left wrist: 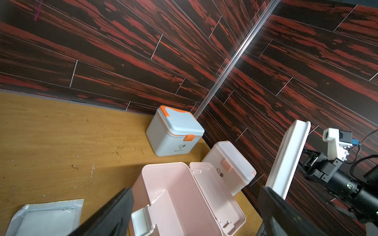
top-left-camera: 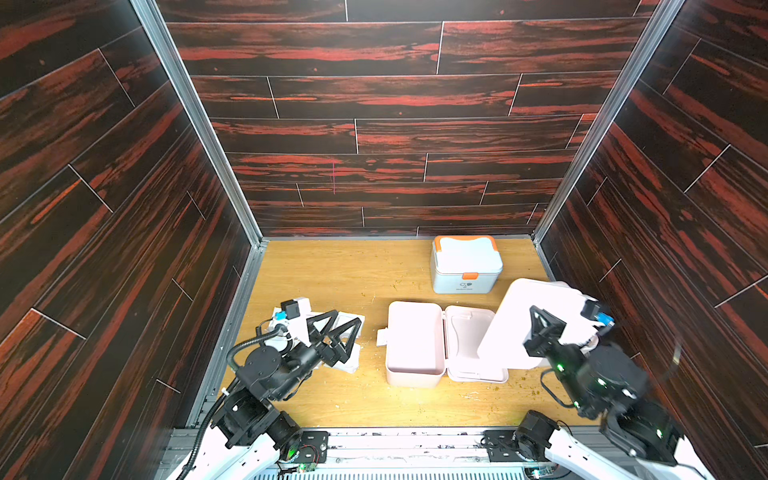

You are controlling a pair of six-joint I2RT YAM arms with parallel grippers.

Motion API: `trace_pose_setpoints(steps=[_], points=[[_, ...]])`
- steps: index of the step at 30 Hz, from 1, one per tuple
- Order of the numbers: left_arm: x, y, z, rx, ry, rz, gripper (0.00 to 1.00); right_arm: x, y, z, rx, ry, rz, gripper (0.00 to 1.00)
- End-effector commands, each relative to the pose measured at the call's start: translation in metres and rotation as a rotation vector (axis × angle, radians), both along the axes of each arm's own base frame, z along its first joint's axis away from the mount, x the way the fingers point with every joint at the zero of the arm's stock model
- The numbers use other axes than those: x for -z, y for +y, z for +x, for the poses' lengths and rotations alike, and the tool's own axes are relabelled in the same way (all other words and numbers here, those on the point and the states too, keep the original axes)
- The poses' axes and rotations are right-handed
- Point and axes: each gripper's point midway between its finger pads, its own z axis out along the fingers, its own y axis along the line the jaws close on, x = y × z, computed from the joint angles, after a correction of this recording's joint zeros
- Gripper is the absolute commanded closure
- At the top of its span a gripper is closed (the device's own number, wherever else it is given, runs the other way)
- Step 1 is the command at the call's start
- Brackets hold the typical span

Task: Open first aid kits and take out gauze
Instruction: Pick up the compartment layer from the first aid kit.

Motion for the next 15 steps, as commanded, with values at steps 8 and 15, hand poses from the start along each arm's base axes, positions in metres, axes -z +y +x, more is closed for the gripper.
trace_pose_setpoints(steps=[8,15], points=[[-0.009,0.014,-0.001,-0.059,-0.105,-0.087,0.00,-0.012,-0.022,-0.009,0.061,-0.077,0.089,1.00],[-0.003,0.006,0.008,-0.054,-0.059,-0.059,0.00,-0.013,-0.002,-0.002,-0.001,-0.058,0.063,1.00]])
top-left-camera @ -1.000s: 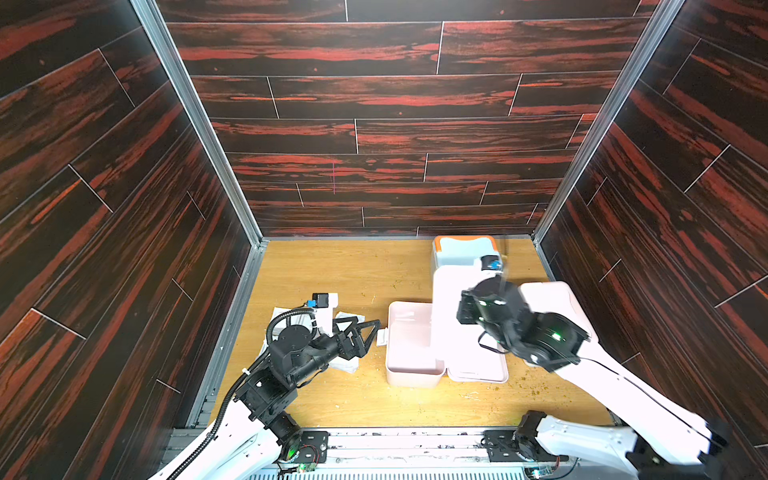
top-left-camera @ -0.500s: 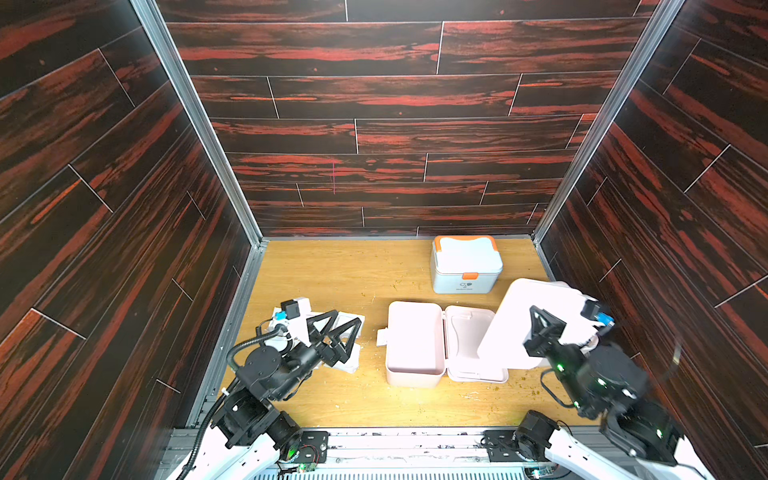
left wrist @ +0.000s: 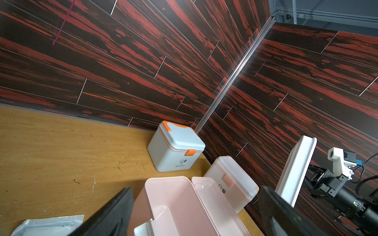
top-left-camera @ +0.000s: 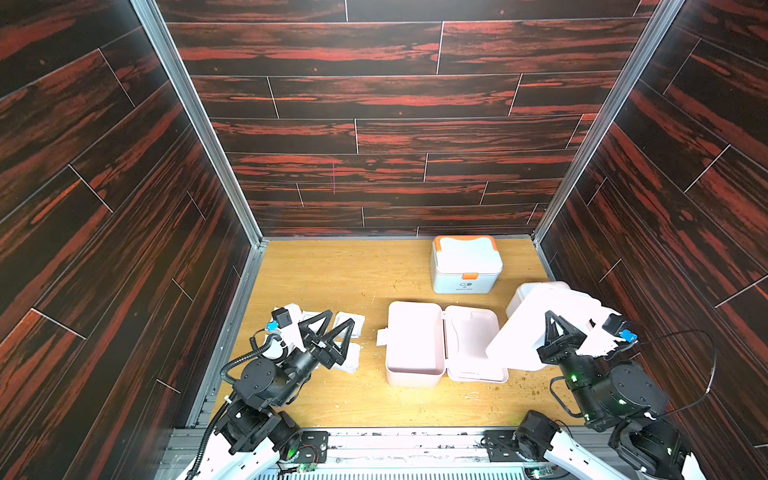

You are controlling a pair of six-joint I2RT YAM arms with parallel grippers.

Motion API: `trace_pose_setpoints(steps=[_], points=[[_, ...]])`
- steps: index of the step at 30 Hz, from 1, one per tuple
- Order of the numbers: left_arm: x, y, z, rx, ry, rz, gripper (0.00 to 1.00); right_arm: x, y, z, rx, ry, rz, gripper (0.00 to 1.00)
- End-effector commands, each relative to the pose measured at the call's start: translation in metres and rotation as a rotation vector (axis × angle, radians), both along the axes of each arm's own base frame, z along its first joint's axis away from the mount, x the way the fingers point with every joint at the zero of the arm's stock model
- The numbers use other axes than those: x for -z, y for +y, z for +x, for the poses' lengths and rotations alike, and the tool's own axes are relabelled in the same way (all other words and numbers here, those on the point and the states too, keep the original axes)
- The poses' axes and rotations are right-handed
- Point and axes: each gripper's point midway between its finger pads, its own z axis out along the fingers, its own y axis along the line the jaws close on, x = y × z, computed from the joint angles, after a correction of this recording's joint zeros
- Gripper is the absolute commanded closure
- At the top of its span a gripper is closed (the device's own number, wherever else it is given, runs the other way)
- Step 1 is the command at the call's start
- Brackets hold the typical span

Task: Open first aid kits and take out gauze
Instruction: Pick up the compartment layer from the first aid kit, then place the compartment layer in the first aid kit.

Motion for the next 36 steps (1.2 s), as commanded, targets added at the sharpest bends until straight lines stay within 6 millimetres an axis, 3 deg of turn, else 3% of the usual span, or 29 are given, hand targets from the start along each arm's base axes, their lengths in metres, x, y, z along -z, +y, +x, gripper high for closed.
trace_pose_setpoints(steps=[1,5,9,17,26,33,36], points=[[-0.001,-0.004,0.010,-0.017,0.029,0.009,0.00,-0.010,0.016,0.006,-0.046,-0.008,0.003,1.00],[0.009,-0.025,0.021,0.039,0.111,0.083,0.00,-0.008,0.049,0.017,-0.142,0.042,-0.057,1.00],[0.022,-0.051,0.029,0.131,0.202,0.154,0.00,0.002,0.094,0.031,-0.267,0.133,-0.121,1.00],[0.045,-0.088,0.030,0.305,0.358,0.262,0.00,0.038,0.175,0.056,-0.454,0.374,-0.162,1.00],[0.049,-0.067,0.024,0.225,0.316,0.226,0.00,0.081,0.217,0.081,-0.417,0.671,-0.129,1.00],[0.045,-0.047,0.014,0.166,0.265,0.208,0.00,0.126,0.220,0.093,-0.214,0.973,-0.184,1.00],[0.046,-0.044,0.012,0.159,0.261,0.209,0.00,0.137,0.225,0.095,-0.190,1.032,-0.203,1.00]])
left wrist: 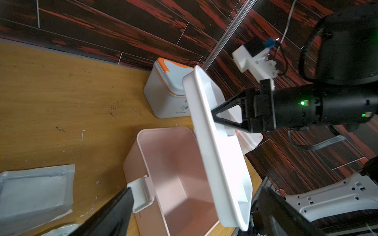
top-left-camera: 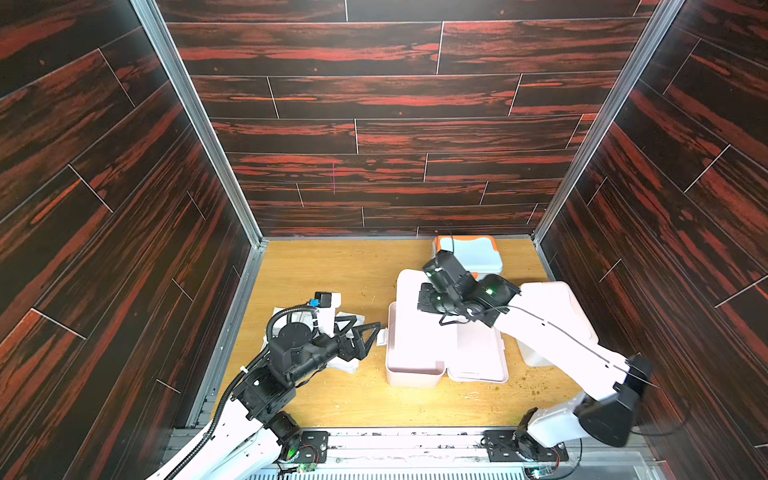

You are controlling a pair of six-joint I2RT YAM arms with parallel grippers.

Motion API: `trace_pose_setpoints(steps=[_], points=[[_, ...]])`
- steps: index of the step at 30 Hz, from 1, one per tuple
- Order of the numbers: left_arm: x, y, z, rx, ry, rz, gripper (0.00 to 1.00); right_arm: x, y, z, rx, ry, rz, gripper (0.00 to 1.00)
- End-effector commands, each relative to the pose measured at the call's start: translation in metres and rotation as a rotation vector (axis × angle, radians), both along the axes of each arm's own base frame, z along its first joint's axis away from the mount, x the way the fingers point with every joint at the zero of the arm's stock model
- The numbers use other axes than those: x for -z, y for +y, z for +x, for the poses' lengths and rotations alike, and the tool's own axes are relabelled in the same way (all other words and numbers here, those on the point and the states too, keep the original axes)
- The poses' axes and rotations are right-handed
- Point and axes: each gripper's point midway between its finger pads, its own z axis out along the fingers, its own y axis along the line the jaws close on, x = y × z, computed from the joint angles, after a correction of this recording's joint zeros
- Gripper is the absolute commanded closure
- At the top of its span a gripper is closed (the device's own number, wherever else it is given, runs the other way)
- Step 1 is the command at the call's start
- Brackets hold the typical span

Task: Open first aid kits and take out gauze
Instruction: Place the compartment layer in the first aid kit.

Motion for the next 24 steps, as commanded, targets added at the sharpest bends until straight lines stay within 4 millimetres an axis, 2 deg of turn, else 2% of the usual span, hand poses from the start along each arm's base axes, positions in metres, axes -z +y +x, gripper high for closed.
trace_pose_setpoints(steps=[1,24], points=[[0.008,0.006,0.000,-0.026,0.000,0.017,0.00,0.022,-0.011,-0.008,0.072,0.124,-0.077,1.00],[0.014,0.018,-0.005,-0.061,-0.019,0.034,0.00,0.081,0.019,0.003,0.049,0.290,-0.252,1.00]])
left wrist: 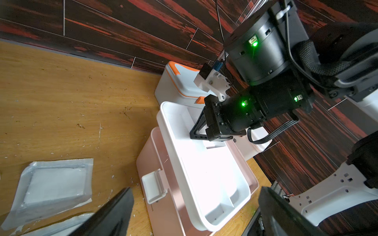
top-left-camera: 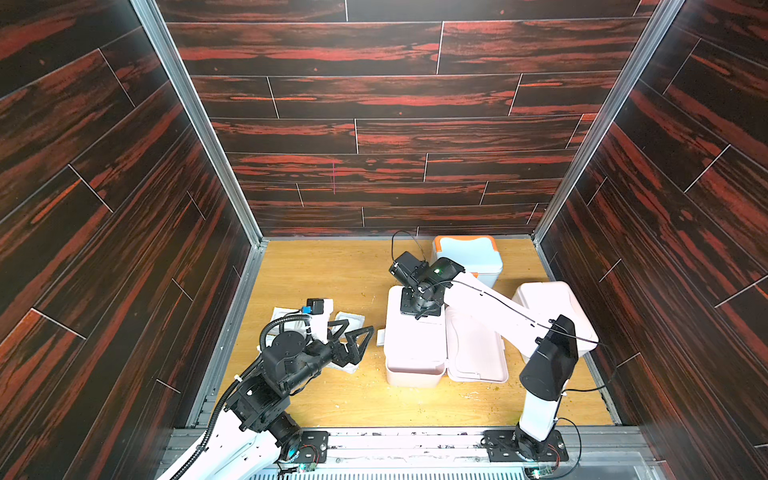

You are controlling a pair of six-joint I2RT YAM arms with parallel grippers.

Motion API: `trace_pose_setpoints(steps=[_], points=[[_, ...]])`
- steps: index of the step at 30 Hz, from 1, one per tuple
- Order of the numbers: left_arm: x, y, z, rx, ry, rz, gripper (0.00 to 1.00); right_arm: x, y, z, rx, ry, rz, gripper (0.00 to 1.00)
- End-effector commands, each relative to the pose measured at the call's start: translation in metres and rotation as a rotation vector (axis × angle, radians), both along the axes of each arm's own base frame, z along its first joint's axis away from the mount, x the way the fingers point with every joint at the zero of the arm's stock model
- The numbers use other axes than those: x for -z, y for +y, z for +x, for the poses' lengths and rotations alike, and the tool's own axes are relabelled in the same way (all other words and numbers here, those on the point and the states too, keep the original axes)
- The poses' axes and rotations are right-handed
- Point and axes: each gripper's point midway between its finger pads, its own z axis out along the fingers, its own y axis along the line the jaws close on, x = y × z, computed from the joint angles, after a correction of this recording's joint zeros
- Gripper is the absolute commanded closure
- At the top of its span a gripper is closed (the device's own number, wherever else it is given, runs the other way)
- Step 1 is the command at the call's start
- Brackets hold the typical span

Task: Open first aid kits and take out gauze
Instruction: Place the compartment layer in the first aid kit.

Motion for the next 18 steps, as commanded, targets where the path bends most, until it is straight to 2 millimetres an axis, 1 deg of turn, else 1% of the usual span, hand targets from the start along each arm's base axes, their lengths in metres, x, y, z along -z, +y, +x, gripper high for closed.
trace_pose_setpoints(steps=[1,8,13,18], points=[[0.003,0.003,0.000,-0.013,-0.009,0.012,0.00,0.013,0.000,-0.004,0.002,0.039,-0.051,1.00],[0.005,0.003,0.001,-0.013,-0.008,0.015,0.00,0.023,-0.001,-0.010,-0.008,0.056,-0.093,1.00],[0.005,0.002,0.001,-0.012,-0.007,0.012,0.00,0.033,0.002,-0.015,-0.015,0.073,-0.105,1.00],[0.004,0.002,0.001,-0.012,-0.008,0.011,0.00,0.038,0.000,-0.015,-0.009,0.077,-0.128,1.00]])
